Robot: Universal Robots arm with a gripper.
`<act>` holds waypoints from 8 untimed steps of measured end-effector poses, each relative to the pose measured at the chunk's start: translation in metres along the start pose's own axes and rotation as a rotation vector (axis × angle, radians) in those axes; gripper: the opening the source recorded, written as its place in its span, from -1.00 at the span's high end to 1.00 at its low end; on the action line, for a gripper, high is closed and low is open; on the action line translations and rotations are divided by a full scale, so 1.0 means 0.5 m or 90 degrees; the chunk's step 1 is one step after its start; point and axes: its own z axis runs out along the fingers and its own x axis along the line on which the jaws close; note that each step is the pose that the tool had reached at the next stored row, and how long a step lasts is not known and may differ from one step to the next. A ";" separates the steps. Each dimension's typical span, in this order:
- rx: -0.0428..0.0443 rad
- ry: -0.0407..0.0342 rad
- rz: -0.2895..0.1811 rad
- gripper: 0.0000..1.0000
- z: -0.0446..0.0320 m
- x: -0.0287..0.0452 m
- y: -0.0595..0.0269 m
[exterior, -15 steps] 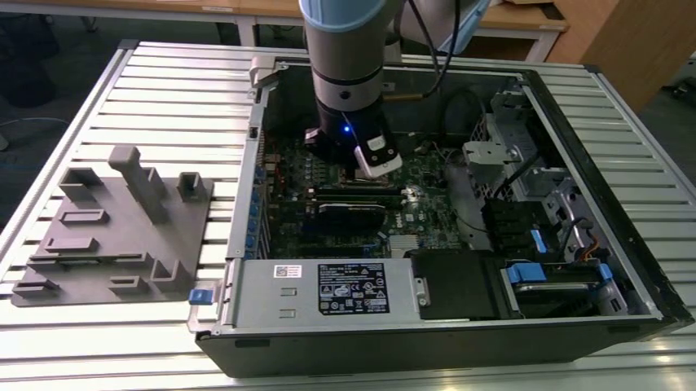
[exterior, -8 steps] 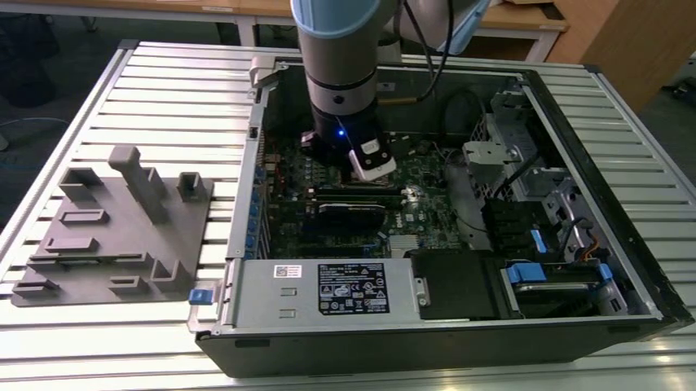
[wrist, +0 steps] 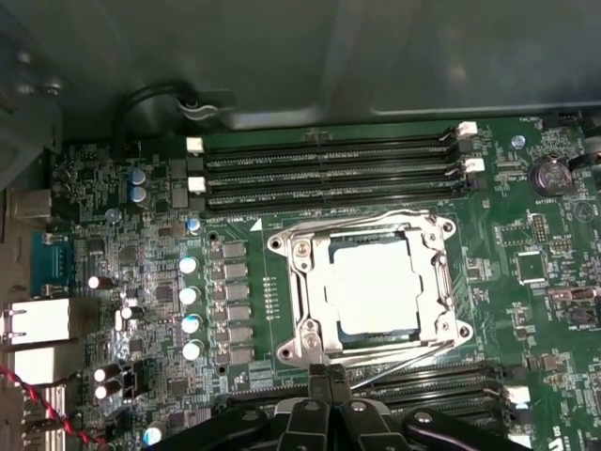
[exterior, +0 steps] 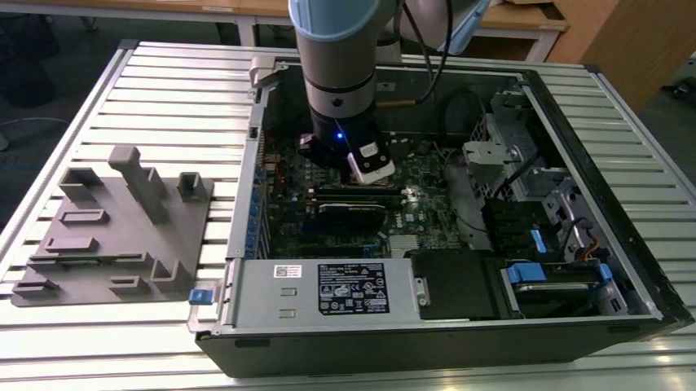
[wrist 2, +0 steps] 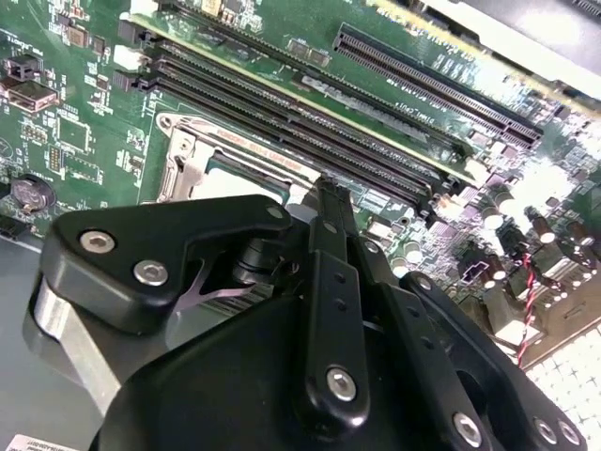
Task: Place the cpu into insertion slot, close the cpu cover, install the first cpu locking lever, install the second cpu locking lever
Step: 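Install the second cpu locking lever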
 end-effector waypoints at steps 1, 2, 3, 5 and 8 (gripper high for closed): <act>0.0000 -0.0001 0.000 0.79 0.000 0.000 -0.001; 0.0000 0.0000 0.000 0.79 0.000 0.000 -0.003; 0.0000 0.0000 0.000 0.79 -0.001 0.000 -0.004; 0.0000 -0.0001 0.000 0.79 -0.001 0.000 -0.004; -0.0002 -0.0012 0.000 0.79 0.001 0.002 -0.005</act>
